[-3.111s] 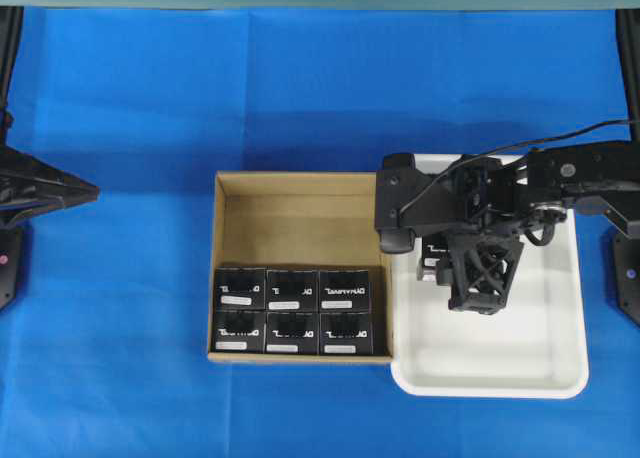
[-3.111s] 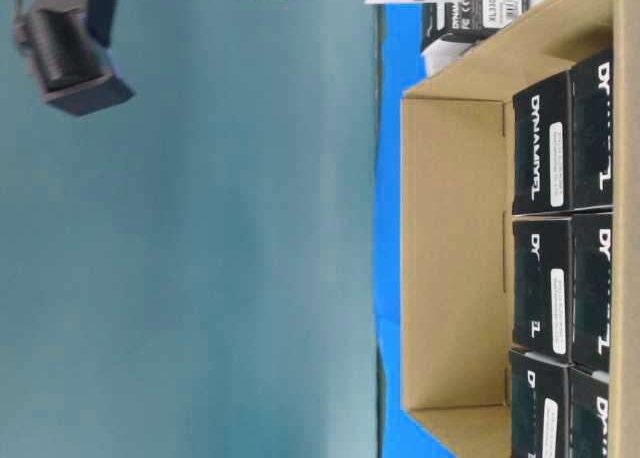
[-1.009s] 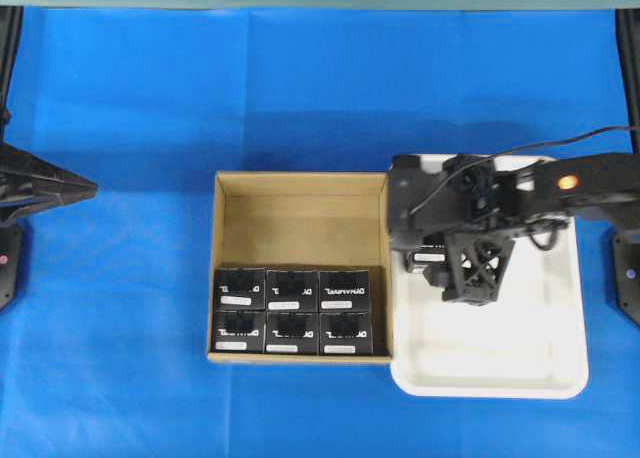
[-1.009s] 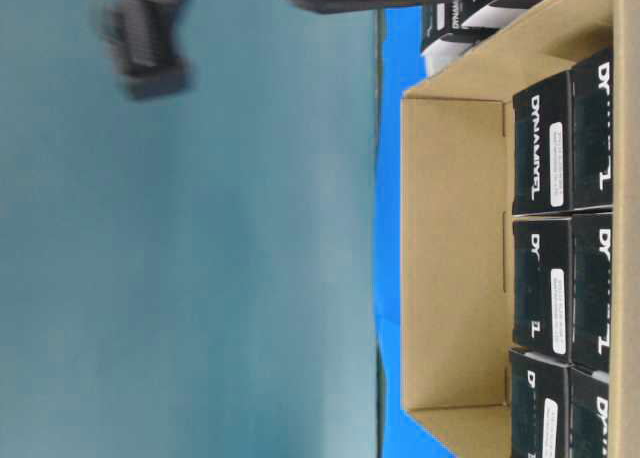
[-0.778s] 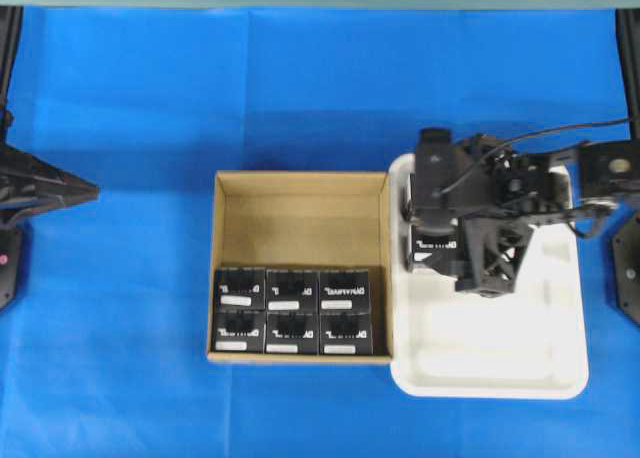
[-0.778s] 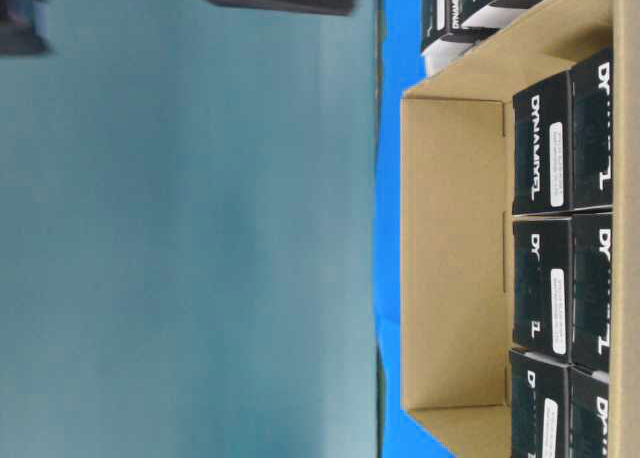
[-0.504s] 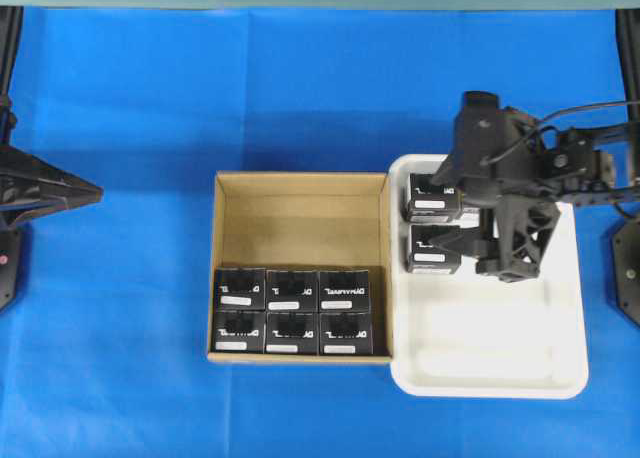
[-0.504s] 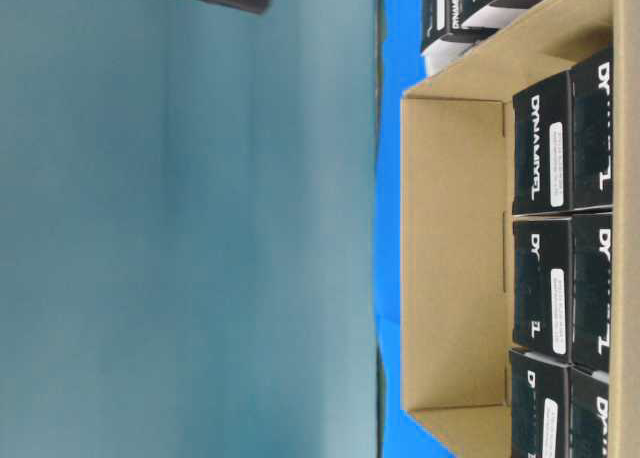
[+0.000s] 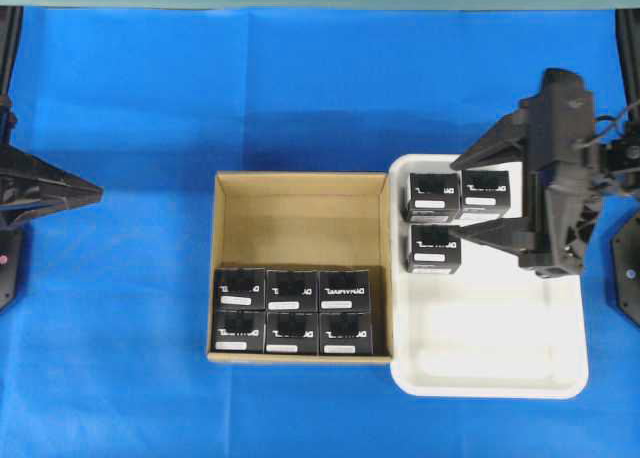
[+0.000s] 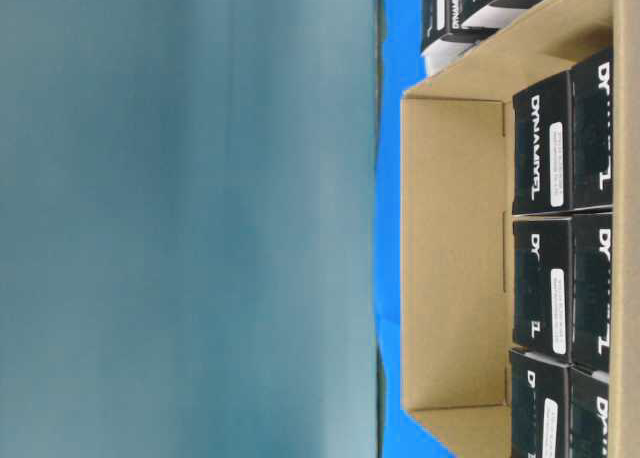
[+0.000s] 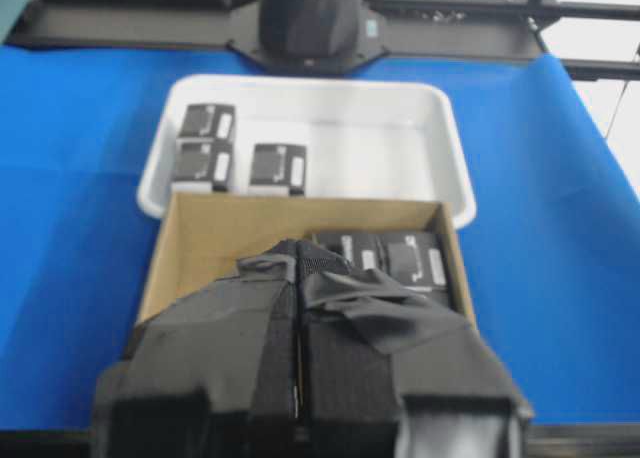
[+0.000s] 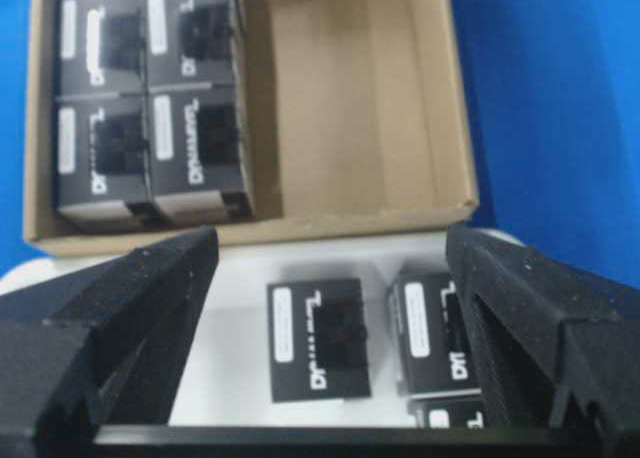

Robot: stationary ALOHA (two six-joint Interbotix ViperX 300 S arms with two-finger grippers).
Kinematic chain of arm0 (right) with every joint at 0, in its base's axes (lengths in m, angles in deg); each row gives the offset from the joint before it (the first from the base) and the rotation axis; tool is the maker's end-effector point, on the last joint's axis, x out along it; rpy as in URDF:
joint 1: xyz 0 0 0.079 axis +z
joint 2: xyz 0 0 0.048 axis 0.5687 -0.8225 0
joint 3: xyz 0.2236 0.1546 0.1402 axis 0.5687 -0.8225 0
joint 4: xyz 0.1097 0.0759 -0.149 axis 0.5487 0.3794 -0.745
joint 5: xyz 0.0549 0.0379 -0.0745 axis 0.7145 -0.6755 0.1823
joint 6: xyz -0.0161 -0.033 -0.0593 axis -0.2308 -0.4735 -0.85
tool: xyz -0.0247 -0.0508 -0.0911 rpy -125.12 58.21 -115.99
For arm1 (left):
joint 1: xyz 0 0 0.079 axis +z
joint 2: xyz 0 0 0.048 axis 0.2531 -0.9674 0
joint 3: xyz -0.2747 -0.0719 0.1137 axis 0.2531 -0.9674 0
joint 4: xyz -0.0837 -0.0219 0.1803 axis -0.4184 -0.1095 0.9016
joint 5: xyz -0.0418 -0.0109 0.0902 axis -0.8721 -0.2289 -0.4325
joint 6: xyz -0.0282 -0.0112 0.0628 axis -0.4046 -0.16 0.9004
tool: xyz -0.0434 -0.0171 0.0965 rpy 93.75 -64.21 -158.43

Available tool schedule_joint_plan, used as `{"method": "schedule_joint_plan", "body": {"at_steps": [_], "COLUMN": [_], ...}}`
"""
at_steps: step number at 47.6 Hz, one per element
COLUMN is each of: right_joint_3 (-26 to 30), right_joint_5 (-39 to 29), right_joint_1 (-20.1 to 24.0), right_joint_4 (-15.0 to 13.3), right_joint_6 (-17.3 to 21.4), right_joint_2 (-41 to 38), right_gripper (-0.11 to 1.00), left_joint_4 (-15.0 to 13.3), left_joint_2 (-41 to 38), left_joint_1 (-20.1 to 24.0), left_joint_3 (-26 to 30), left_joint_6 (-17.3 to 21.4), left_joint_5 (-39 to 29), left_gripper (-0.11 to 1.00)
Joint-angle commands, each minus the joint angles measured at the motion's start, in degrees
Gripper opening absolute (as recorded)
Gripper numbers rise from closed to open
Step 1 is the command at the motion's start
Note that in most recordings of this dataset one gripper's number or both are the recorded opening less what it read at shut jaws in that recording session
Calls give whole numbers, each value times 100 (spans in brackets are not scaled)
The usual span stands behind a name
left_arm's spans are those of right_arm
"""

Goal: Pick the box from inside the cardboard box.

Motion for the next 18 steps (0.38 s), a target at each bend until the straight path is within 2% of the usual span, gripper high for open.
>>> {"method": "schedule_joint_plan", "body": {"at_steps": [1,18], "right_joint_3": [-18,-158], "right_joint_5": [149,246], "right_joint_1": [0,53], "right_joint_4": [35,44], "right_joint_6": [70,229], "right_joint_2": [123,360], "right_gripper": [93,93], "left_joint_4": [9,9], "left_joint_2": [-53,-53], "left_joint_1": [0,0], "left_joint_3": [141,141], "left_joint_6": [0,0], "left_joint_5": [35,35], "left_gripper": [-6,-6]}}
